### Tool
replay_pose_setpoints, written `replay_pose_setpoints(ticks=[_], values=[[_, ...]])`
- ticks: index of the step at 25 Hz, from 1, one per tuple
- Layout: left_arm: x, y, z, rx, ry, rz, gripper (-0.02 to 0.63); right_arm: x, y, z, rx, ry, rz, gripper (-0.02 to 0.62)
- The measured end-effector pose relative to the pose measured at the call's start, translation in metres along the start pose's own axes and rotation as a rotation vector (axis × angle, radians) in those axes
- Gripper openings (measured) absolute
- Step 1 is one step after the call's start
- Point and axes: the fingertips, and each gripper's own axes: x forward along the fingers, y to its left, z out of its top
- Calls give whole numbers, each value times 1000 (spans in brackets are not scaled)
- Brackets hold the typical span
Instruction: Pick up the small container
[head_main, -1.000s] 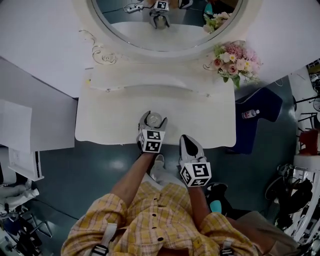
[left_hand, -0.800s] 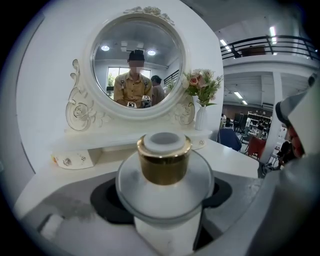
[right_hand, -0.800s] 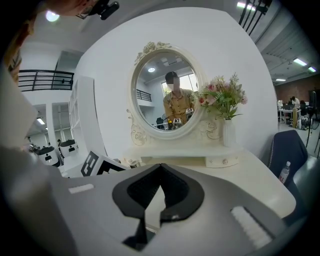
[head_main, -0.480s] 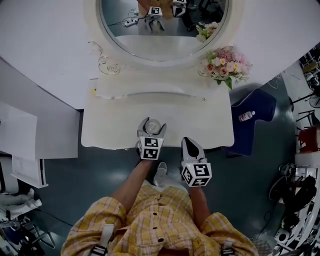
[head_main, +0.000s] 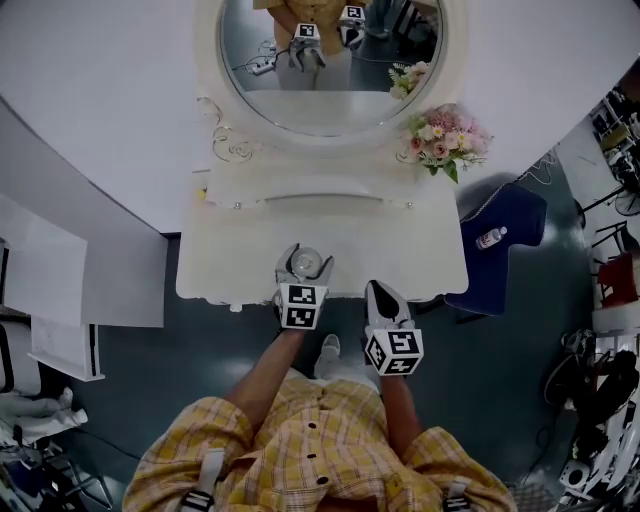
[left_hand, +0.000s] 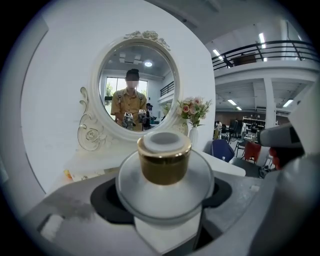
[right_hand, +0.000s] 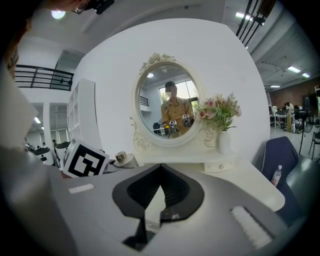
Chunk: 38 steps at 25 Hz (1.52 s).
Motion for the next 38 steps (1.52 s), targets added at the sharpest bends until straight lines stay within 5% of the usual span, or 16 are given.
replay_pose_setpoints(ticks=[38], values=[[-168,-20,49,55,-192,-31,342,-81,63,17,-18,-71,20,2]])
